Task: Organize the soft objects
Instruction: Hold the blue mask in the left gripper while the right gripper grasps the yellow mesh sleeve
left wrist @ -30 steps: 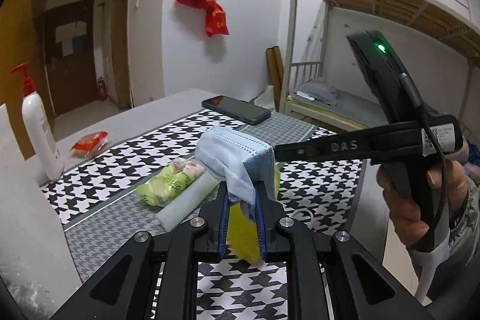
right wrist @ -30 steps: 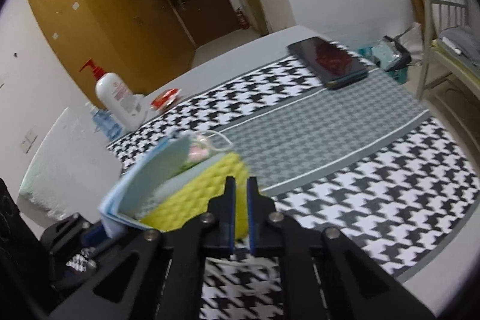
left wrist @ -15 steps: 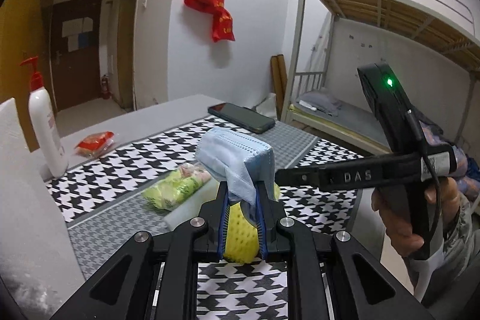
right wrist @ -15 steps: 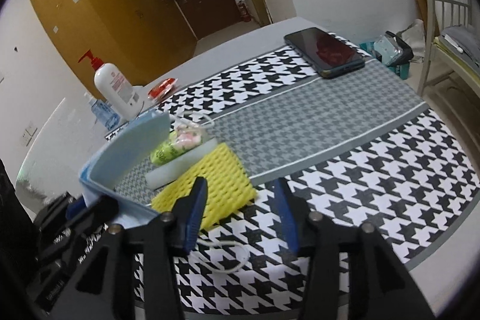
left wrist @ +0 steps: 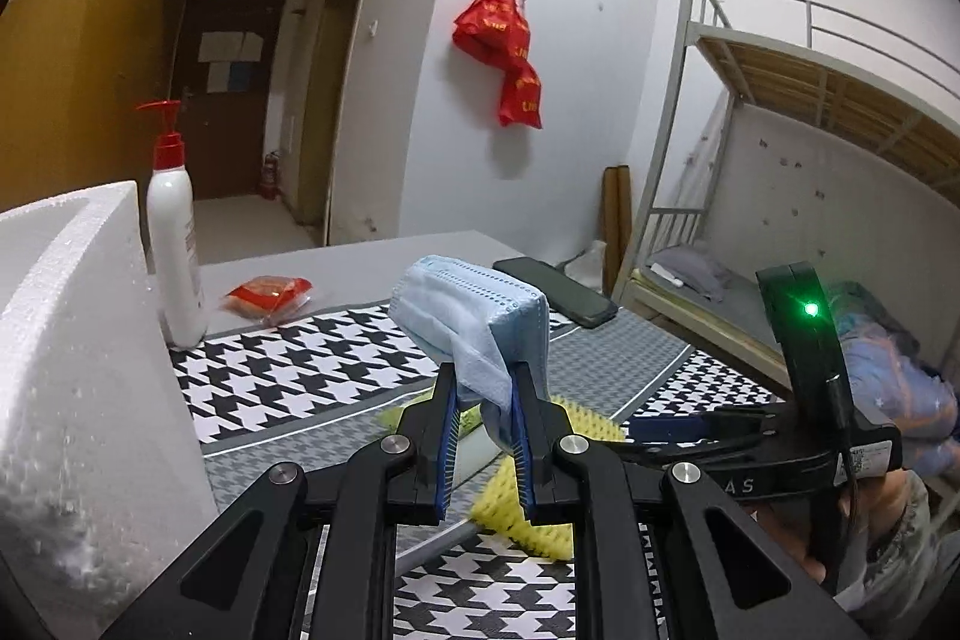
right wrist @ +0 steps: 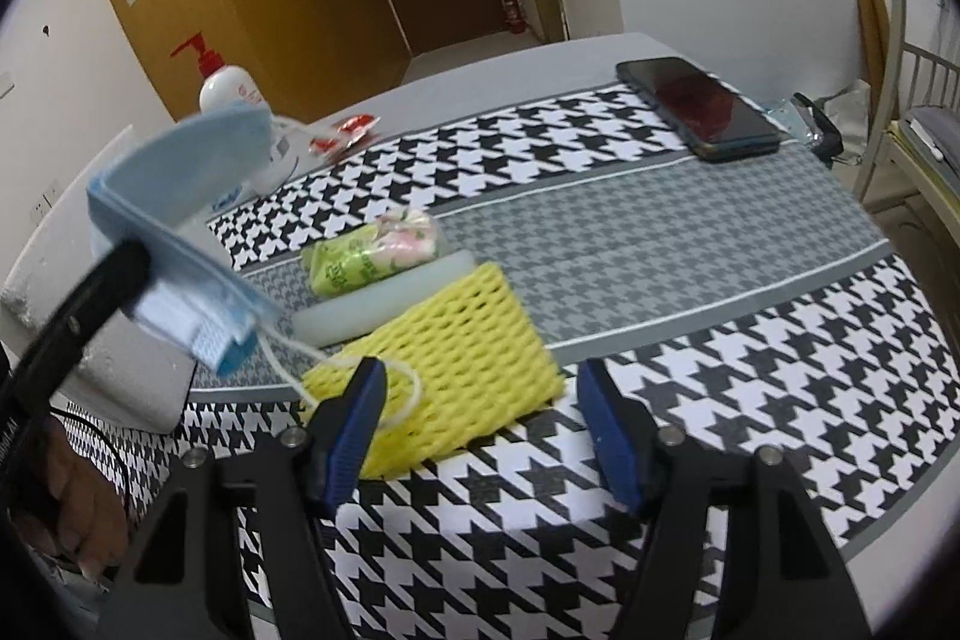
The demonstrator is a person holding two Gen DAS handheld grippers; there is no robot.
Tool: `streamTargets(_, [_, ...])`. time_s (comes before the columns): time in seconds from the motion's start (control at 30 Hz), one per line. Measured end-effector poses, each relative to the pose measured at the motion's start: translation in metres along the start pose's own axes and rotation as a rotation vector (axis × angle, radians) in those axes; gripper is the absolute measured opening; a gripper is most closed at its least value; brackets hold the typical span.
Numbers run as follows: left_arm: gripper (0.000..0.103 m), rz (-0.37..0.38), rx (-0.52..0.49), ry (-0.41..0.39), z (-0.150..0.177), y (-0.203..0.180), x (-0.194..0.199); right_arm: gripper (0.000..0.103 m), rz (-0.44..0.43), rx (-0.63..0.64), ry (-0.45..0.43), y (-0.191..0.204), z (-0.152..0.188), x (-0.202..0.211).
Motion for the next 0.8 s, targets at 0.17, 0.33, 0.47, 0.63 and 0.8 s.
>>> streamTargets(0.17, [0.017, -0.022, 0.038, -0.024, 0.000, 0.008, 0.001, 0.070, 0.002, 0.008, 0.015, 0.003, -0.003, -0.007])
streamTargets(0.33, [0.017, -0.053, 0.072, -0.074, -0.003, 0.016, 0.010, 0.070, 0.009, 0.012, 0.017, 0.003, -0.002, -0.008])
streamTargets(0.47, [0.017, -0.070, 0.080, -0.075, -0.002, 0.019, 0.010, 0.070, -0.005, -0.005, -0.007, -0.002, -0.001, 0.002])
streamTargets(0.63, [0.017, -0.087, 0.047, -0.046, 0.000, 0.014, 0.002, 0.070, 0.030, 0.001, 0.016, -0.002, -0.003, -0.003])
streamTargets(0.8, [0.017, -0.085, 0.061, -0.035, 0.000, 0.018, -0.001, 0.070, 0.025, 0.033, 0.028, 0.008, -0.004, -0.009])
Point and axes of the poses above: each gripper's, at about its wrist camera, not at the fingertips, and x roughly against the way its jaws point, y to its left, z to its underside, the point moved 4 cm from there along -x, roughly the way its jaws point, and after that the axes turned 11 degrees about y, right-handed, at the moved point
